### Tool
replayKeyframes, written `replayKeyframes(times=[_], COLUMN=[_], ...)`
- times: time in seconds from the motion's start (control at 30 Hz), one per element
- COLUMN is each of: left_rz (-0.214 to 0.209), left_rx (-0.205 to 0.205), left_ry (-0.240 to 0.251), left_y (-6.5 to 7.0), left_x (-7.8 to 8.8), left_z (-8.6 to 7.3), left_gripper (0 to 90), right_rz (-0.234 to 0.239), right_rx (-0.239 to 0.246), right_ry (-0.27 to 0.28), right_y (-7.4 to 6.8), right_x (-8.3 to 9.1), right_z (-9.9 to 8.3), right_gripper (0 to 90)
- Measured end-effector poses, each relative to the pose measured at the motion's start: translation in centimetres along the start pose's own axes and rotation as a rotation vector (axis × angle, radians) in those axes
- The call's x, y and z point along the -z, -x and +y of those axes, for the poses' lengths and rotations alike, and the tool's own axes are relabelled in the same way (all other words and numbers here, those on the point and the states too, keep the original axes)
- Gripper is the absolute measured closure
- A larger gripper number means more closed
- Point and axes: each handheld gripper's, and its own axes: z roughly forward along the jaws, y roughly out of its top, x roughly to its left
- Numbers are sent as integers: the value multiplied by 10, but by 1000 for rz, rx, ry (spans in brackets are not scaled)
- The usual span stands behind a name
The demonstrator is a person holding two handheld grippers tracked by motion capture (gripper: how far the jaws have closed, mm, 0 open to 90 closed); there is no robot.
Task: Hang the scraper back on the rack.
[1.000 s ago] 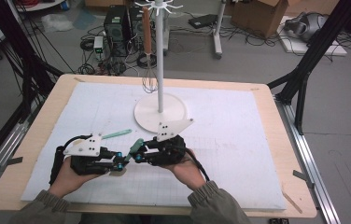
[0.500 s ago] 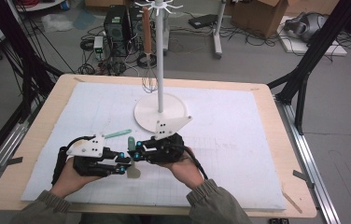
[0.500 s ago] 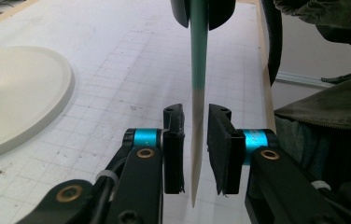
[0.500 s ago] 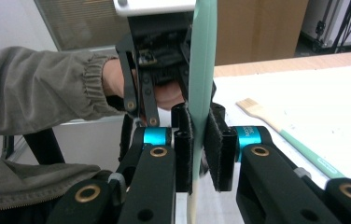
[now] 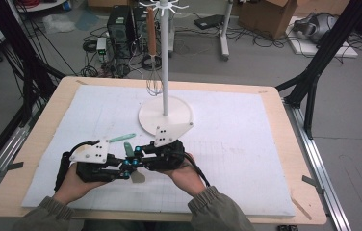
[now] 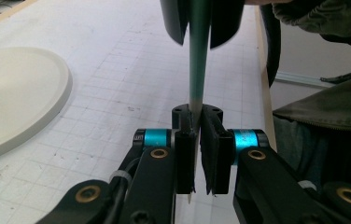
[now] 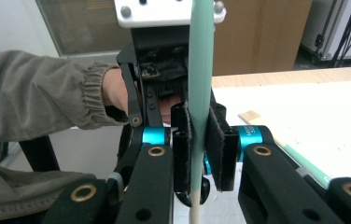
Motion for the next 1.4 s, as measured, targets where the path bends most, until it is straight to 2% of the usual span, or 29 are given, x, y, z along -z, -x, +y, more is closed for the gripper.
replayKeyframes(times=[0.13,0.2,0.37,0.4,0.53,0.6,0.87,1.0,1.23,1.4], left_rz=[6,-1,5,5,11,13,72,89,139,168], left_rx=[2,20,24,20,28,32,46,47,74,97], left_ry=[12,39,49,47,48,42,39,40,43,49], left_y=[0,-1,-2,-2,-2,-3,-7,-8,-12,-14], left_x=[2,4,6,6,5,7,20,25,31,35], left_z=[0,0,0,-1,-2,-3,-8,-10,-14,-17], left_gripper=[838,839,839,839,823,785,641,620,491,429], right_rz=[-5,-7,-12,-1,-7,-18,-56,-85,-99,-108], right_rx=[-8,-11,-21,-18,-28,-35,-51,-65,-96,-96], right_ry=[1,0,16,19,12,11,-1,-20,-29,-41], right_y=[1,2,2,2,3,5,12,20,32,38], right_x=[-4,-5,-8,-9,-9,-7,7,15,27,37], right_z=[-4,-5,-6,-6,-7,-7,-8,-10,-12,-8], right_gripper=[801,789,815,826,832,833,834,834,834,834])
